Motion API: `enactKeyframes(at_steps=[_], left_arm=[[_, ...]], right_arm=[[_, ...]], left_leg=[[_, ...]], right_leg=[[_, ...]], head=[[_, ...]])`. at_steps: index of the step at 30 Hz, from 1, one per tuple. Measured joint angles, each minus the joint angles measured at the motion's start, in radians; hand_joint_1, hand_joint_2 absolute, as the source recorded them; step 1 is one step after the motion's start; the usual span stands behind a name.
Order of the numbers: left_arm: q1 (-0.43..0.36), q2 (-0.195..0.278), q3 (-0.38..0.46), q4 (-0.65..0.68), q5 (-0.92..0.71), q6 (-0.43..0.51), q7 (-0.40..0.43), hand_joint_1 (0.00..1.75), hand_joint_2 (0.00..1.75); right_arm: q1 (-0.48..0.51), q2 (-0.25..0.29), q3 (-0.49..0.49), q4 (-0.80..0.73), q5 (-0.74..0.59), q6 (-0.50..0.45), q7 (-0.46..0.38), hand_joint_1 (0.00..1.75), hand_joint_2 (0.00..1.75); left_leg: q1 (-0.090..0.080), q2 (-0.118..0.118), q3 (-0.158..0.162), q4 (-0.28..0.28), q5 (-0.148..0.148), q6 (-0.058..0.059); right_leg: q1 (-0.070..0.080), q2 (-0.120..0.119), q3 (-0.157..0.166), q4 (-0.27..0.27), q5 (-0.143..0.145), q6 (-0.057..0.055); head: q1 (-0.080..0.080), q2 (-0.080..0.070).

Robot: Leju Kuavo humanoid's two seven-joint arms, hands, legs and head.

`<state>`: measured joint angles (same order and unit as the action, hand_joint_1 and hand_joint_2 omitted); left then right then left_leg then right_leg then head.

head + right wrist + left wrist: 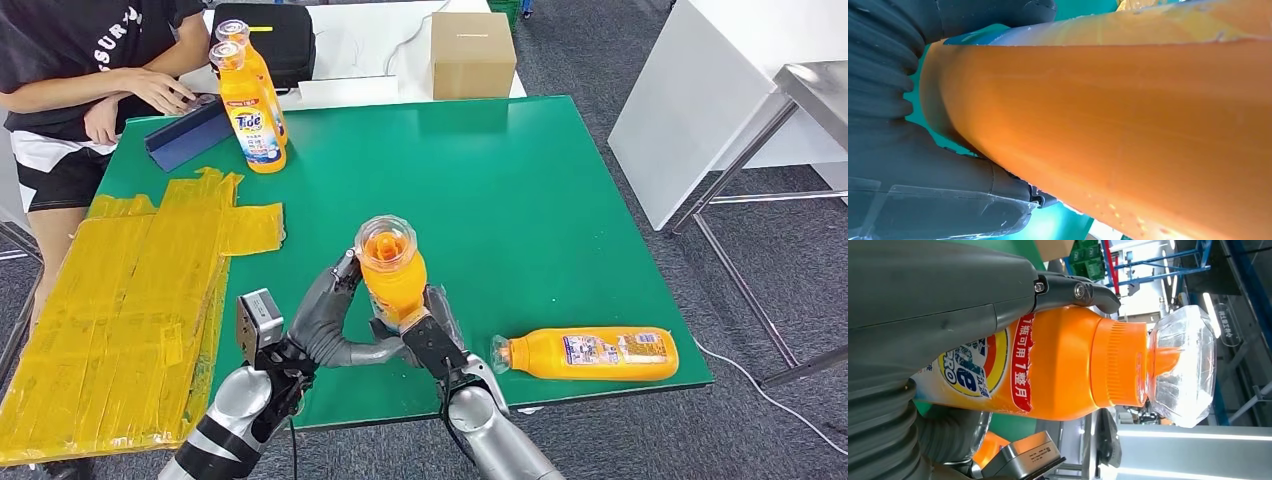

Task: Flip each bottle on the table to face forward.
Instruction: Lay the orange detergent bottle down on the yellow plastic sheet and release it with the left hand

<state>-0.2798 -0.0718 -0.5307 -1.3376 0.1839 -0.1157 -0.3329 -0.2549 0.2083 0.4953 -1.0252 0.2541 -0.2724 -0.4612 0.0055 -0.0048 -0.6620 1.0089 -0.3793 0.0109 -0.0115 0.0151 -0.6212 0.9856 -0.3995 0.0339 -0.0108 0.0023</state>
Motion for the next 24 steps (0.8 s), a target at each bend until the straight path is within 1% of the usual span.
enactKeyframes(at_steps=[4,11,18,21,24], left_arm=[[0.0,0.0,0.004,0.002,0.009,-0.002,0.002,0.0,1.75],[0.007,0.009,0.027,0.028,0.084,-0.016,0.004,0.0,1.75],[0.014,0.011,0.048,0.064,0.132,-0.032,0.002,0.0,1.75],[0.003,0.008,0.071,0.096,0.144,-0.017,0.012,0.0,1.75],[-0.005,0.004,0.081,0.113,0.145,-0.015,0.014,0.0,1.75]], right_arm=[[-0.002,0.0,0.004,0.001,0.01,-0.005,-0.005,1.75,1.75],[-0.007,0.0,0.044,0.0,0.102,-0.058,-0.029,1.75,1.75],[-0.022,-0.016,0.087,0.005,0.117,-0.064,-0.029,1.75,1.75],[-0.019,-0.019,0.138,0.007,0.145,-0.067,-0.053,1.75,1.75],[-0.009,-0.017,0.173,0.008,0.152,-0.069,-0.056,1.75,1.75]], left_leg=[[0.0,0.0,0.0,0.0,0.0,0.0],[0.0,0.001,0.0,0.0,0.0,0.0],[0.0,0.001,0.0,0.0,0.0,0.0],[0.0,0.002,0.0,0.0,0.0,-0.001],[0.0,0.001,-0.001,0.0,0.0,-0.001]], right_leg=[[0.0,0.0,0.0,0.0,0.0,0.0],[0.0,0.0,-0.001,0.0,0.0,0.0],[0.0,0.0,-0.001,0.0,0.0,0.0],[0.0,0.001,-0.002,0.0,0.0,0.0],[0.0,0.001,-0.002,0.0,0.0,-0.001]], head=[[0.0,0.0],[0.0,0.0],[0.0,0.0],[-0.002,0.0],[-0.003,0.0]])
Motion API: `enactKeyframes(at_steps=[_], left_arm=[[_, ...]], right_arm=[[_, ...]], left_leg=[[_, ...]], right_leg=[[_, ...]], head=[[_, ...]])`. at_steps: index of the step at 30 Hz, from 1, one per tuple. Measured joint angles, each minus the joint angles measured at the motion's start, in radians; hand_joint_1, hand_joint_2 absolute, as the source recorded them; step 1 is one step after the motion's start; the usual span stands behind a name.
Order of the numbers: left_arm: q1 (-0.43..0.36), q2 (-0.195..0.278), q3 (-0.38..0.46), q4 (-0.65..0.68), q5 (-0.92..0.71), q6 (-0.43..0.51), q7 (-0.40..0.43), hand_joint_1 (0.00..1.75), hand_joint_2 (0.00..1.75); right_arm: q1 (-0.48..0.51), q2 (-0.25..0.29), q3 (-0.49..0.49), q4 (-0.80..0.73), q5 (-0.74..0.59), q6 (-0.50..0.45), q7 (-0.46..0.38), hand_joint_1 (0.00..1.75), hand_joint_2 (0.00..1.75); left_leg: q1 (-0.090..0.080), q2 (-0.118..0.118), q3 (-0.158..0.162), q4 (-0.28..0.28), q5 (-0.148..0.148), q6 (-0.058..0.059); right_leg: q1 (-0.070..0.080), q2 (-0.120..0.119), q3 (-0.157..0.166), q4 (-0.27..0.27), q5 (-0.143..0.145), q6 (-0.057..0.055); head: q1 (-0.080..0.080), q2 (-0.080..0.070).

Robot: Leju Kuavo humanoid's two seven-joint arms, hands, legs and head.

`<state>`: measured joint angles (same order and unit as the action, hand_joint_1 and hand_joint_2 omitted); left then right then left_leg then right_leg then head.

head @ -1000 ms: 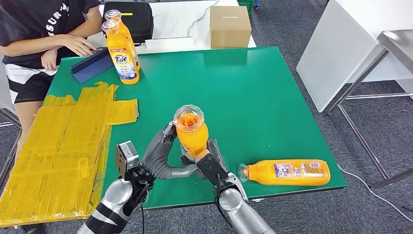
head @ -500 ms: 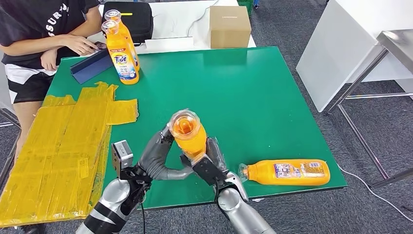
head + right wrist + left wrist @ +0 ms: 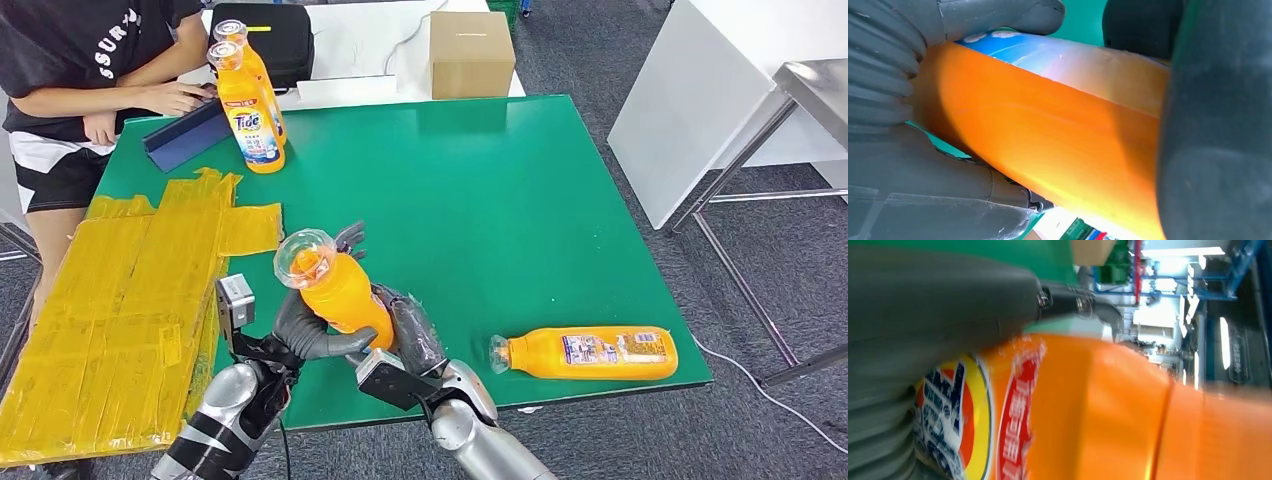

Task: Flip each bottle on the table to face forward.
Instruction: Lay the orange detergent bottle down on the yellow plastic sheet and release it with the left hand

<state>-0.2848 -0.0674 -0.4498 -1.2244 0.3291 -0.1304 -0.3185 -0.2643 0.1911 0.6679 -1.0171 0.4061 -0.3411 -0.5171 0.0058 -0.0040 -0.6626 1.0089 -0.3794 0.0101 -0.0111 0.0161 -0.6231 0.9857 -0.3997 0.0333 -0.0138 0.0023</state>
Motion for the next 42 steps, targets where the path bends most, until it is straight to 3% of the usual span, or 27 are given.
enactKeyframes(at_steps=[14,21,25,42], left_arm=[[0.0,-0.005,0.007,0.02,0.006,0.0,0.0,0.0,1.75],[-0.018,-0.019,0.014,0.065,0.031,0.005,-0.008,0.0,1.75],[-0.023,-0.025,0.015,0.077,0.023,0.021,-0.023,1.73,1.75],[-0.025,-0.034,0.024,0.077,0.033,0.044,-0.037,1.75,1.75]], right_arm=[[0.0,-0.003,0.009,0.003,-0.004,0.0,0.004,1.75,1.75],[-0.005,-0.021,0.028,0.003,-0.113,0.098,-0.014,1.75,1.75],[-0.01,-0.024,0.029,0.002,-0.136,0.122,-0.014,1.75,1.75],[-0.014,-0.024,0.032,-0.004,-0.146,0.11,-0.002,1.75,1.75]], left_leg=[[0.0,0.001,0.0,0.0,0.0,0.0],[0.0,0.001,0.0,0.0,0.0,0.0],[0.0,0.0,0.0,0.0,0.0,0.0],[0.0,0.0,0.0,0.0,0.0,0.0]], right_leg=[[0.0,0.0,0.0,0.0,0.0,0.0],[0.0,0.0,0.0,0.0,0.0,0.0],[0.0,0.0,0.0,0.0,0.0,0.0],[0.0,0.0,0.0,0.0,0.0,0.0]], head=[[0.0,0.0],[0.0,0.0],[0.0,0.0],[0.0,0.0]])
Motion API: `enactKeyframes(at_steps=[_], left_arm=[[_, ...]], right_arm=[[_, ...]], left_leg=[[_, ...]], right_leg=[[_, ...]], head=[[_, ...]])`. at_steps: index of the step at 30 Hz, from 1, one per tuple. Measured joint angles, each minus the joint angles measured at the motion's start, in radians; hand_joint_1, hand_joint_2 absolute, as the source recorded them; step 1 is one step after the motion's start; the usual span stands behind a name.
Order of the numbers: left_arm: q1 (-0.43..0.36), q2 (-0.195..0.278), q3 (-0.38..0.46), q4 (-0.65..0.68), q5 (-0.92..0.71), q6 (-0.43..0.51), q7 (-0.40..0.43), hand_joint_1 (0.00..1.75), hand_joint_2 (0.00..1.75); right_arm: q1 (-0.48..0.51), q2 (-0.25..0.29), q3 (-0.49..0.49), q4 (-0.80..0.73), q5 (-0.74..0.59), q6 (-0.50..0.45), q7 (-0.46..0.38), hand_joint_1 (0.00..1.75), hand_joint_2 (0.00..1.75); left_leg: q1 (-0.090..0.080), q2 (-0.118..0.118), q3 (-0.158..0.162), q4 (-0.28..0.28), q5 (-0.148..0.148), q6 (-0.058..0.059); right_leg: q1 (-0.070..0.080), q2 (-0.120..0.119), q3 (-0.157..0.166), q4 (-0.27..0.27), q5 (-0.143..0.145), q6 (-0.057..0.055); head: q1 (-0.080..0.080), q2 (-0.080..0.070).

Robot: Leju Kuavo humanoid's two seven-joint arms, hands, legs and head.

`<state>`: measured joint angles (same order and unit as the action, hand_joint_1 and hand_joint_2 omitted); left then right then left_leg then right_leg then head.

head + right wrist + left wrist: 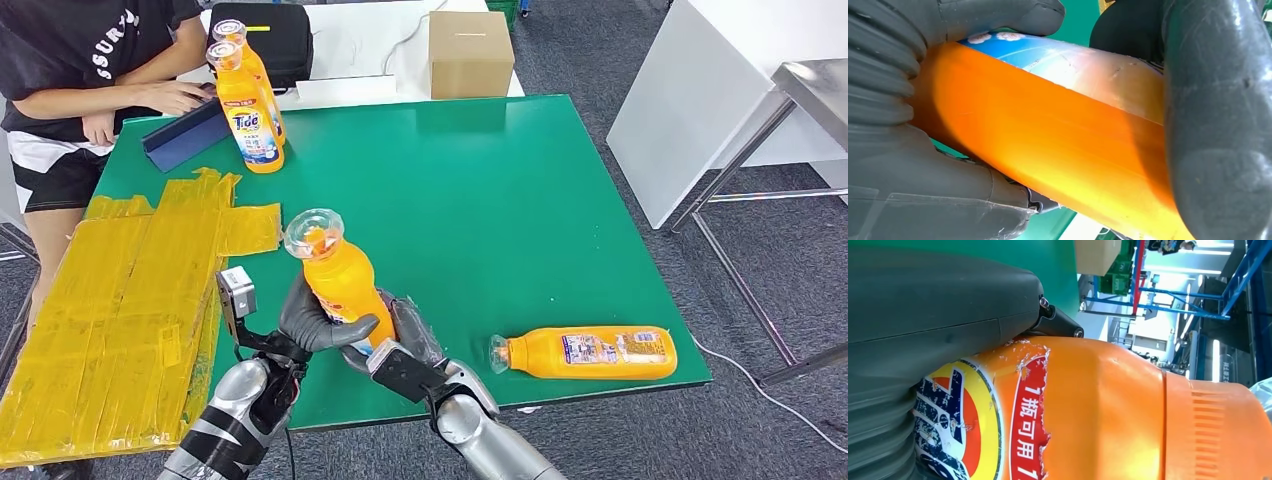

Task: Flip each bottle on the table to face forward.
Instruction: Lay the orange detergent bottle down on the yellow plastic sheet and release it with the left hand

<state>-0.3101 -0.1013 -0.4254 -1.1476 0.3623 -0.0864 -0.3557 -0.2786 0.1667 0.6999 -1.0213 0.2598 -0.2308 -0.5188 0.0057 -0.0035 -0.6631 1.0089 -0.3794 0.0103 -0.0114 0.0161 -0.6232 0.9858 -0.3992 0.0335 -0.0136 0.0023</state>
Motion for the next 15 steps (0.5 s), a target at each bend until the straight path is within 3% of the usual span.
enactKeyframes(at_steps=[3,4,7,8,11,15], left_arm=[[0.0,-0.001,0.001,-0.004,-0.001,0.006,-0.004,1.75,1.75],[0.0,-0.001,0.001,-0.007,-0.002,0.009,-0.006,1.75,1.75],[0.0,-0.001,0.005,-0.017,-0.018,0.025,-0.013,1.75,1.75],[0.0,-0.001,0.007,-0.022,-0.031,0.038,-0.019,1.75,1.75],[-0.011,0.009,0.034,-0.042,-0.119,0.153,-0.046,1.75,1.75],[-0.031,0.052,0.102,-0.073,-0.383,0.393,-0.07,1.75,1.75]], right_arm=[[0.005,0.0,-0.001,-0.01,0.002,-0.015,0.002,1.73,1.75],[0.007,0.0,-0.001,-0.015,0.002,-0.021,0.002,1.46,1.75],[0.013,-0.003,-0.004,-0.033,0.006,-0.041,0.003,0.17,1.75],[0.017,-0.005,-0.006,-0.041,0.007,-0.049,0.003,0.0,1.75],[0.05,-0.013,-0.017,-0.093,0.008,-0.076,-0.003,0.0,1.75],[0.112,-0.029,-0.061,-0.229,-0.027,-0.059,0.006,0.0,1.75]], left_leg=[[0.0,0.0,0.0,0.0,0.0,0.0],[0.0,0.0,0.0,0.0,0.0,0.0],[0.0,0.0,0.0,0.0,0.0,0.0],[0.0,0.0,0.0,0.0,0.0,0.0],[0.0,0.0,0.0,0.0,0.0,0.0],[0.001,0.0,0.0,0.0,0.0,0.0]], right_leg=[[0.0,0.0,0.0,0.0,0.0,0.0],[0.0,0.0,0.0,0.0,0.0,0.0],[0.0,0.0,0.0,0.0,0.0,0.0],[0.0,0.0,0.0,0.0,0.0,0.0],[0.0,0.0,0.0,0.0,0.0,0.0],[0.001,0.0,-0.001,0.0,0.0,-0.001]], head=[[0.0,0.0],[0.0,0.0],[0.0,0.0],[0.0,0.0],[0.0,0.0],[0.0,0.0]])
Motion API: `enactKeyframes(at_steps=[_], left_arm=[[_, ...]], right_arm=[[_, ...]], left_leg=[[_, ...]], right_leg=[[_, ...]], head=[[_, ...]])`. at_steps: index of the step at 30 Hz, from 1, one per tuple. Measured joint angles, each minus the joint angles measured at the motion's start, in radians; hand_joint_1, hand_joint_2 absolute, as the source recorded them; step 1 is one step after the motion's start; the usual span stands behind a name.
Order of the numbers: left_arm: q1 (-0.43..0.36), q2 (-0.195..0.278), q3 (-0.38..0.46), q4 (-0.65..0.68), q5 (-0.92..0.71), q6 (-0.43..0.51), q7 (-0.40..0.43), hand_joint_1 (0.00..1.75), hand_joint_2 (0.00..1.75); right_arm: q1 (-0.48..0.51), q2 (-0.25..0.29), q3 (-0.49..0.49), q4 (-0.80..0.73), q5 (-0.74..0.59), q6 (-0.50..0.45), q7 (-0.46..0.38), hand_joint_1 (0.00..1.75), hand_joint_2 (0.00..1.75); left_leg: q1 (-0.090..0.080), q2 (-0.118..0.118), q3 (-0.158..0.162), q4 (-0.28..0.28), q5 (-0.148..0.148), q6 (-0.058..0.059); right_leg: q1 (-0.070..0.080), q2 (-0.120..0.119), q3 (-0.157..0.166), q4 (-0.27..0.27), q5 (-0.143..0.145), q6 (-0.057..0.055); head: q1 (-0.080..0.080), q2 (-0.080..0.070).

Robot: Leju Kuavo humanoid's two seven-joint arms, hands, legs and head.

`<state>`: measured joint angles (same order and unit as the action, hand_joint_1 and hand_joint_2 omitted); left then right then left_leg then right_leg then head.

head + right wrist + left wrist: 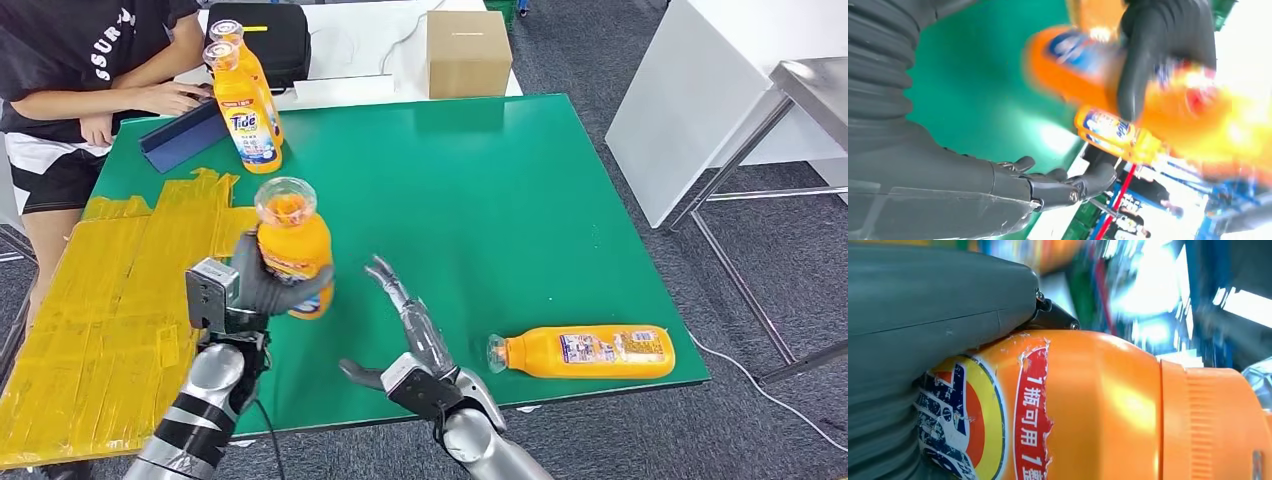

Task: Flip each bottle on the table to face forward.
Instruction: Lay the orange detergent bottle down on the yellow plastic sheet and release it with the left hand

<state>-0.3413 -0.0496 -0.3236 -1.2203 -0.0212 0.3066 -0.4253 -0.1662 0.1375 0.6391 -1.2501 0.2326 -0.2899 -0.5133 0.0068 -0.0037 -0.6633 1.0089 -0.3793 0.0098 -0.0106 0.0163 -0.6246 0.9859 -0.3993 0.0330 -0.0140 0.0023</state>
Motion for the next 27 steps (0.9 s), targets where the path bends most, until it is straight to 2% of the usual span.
enactKeyframes(at_steps=[3,16,18,21,25,27], left_arm=[[-0.009,0.022,0.037,-0.014,-0.087,0.043,0.0,1.75,1.75],[-0.012,0.04,0.072,-0.027,-0.12,0.057,-0.002,1.75,1.75],[-0.014,0.045,0.073,-0.026,-0.187,0.111,0.008,1.75,1.75],[-0.03,0.067,0.083,-0.017,-0.405,0.242,0.055,1.75,1.75],[-0.073,0.112,0.115,0.034,-0.737,0.335,0.158,1.75,1.75],[-0.101,0.14,0.128,0.081,-0.941,0.349,0.242,1.75,1.75]], right_arm=[[0.025,-0.013,-0.037,-0.077,-0.013,0.022,0.013,0.0,1.75],[0.054,-0.022,-0.069,-0.165,-0.015,0.031,0.014,0.0,1.75],[0.057,-0.023,-0.071,-0.171,-0.023,0.035,0.012,0.0,1.75],[0.065,-0.03,-0.089,-0.206,-0.057,0.069,0.013,0.0,1.75],[0.076,-0.046,-0.127,-0.269,-0.087,0.131,0.026,0.0,0.0],[0.079,-0.056,-0.144,-0.296,-0.105,0.167,0.034,0.0,0.87]], left_leg=[[0.001,-0.001,0.0,0.0,0.0,0.0],[0.0,0.0,0.0,0.0,0.0,0.0],[0.0,0.0,0.0,0.0,0.0,0.0],[0.0,0.0,0.0,0.0,0.0,0.0],[0.001,0.0,0.0,0.0,0.0,0.0],[0.001,0.0,0.0,0.0,0.0,0.0]], right_leg=[[0.0,-0.001,0.001,0.0,0.0,0.0],[0.0,0.0,0.001,0.0,0.0,0.0],[0.0,0.0,0.001,0.0,0.0,0.0],[0.0,0.0,0.001,0.0,0.0,0.0],[0.0,0.0,0.001,0.0,0.0,0.0],[0.0,0.0,0.001,0.0,0.0,0.0]], head=[[0.001,0.0],[0.0,0.0],[0.0,0.0],[0.001,0.0],[0.0,0.0],[0.0,0.0]])
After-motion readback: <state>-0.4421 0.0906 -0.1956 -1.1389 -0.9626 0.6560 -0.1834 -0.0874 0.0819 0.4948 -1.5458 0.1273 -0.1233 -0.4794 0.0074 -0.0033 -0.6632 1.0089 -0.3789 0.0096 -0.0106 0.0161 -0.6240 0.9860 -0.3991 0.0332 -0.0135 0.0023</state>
